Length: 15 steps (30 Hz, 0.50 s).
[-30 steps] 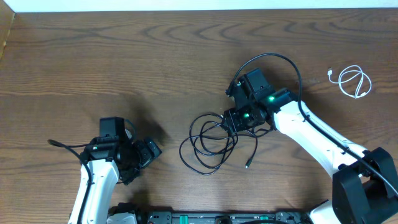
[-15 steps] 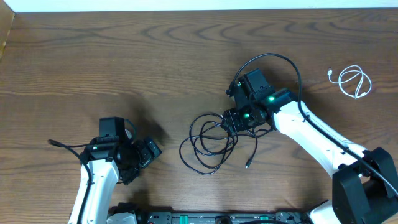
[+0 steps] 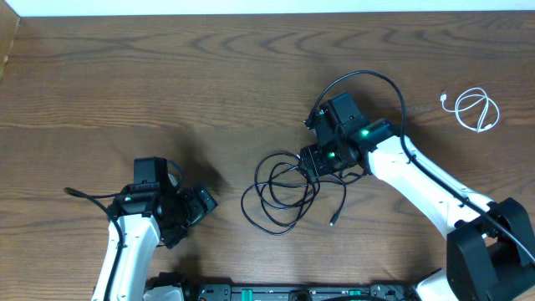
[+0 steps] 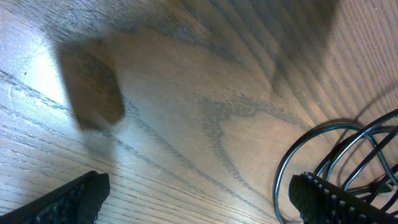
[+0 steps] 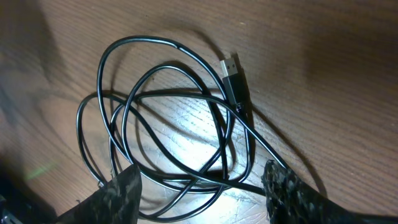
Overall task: Untangle cables
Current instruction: 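Move the right gripper left over the black cable bundle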
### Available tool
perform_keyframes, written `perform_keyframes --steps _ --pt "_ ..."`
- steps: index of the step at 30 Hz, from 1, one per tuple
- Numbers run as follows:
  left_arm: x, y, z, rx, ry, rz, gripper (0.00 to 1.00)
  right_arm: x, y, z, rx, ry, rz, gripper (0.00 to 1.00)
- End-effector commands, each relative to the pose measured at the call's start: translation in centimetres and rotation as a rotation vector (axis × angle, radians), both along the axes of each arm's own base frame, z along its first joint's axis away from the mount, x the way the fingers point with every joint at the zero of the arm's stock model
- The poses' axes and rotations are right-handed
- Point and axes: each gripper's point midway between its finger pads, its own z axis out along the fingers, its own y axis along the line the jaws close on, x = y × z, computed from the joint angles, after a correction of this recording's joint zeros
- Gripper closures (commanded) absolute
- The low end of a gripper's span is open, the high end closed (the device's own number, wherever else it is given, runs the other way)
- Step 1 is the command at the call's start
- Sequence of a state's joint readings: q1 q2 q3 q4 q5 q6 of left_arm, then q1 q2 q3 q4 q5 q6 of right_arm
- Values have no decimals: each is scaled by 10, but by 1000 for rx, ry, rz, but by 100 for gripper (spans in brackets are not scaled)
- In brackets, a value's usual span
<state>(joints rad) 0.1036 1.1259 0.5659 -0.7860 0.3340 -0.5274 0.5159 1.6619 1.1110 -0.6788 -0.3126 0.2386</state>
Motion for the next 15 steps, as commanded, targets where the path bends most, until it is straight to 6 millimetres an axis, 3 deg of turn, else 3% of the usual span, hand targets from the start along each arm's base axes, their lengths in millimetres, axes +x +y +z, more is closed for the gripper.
perform_keyframes --steps 1,3,5,7,15 --pt "-2 1 -1 4 13 12 2 0 0 -7 -13 17 -46 40" --pt "1 11 -3 59 3 19 2 3 1 -6 -7 10 -56 38" --pt "10 40 -5 229 -27 48 2 6 3 -7 -1 0 -56 37" --pt "12 57 -4 323 -33 67 2 6 3 -7 -1 1 -56 37" --pt "12 61 -4 348 -30 71 2 -1 -1 -14 -13 30 -70 37"
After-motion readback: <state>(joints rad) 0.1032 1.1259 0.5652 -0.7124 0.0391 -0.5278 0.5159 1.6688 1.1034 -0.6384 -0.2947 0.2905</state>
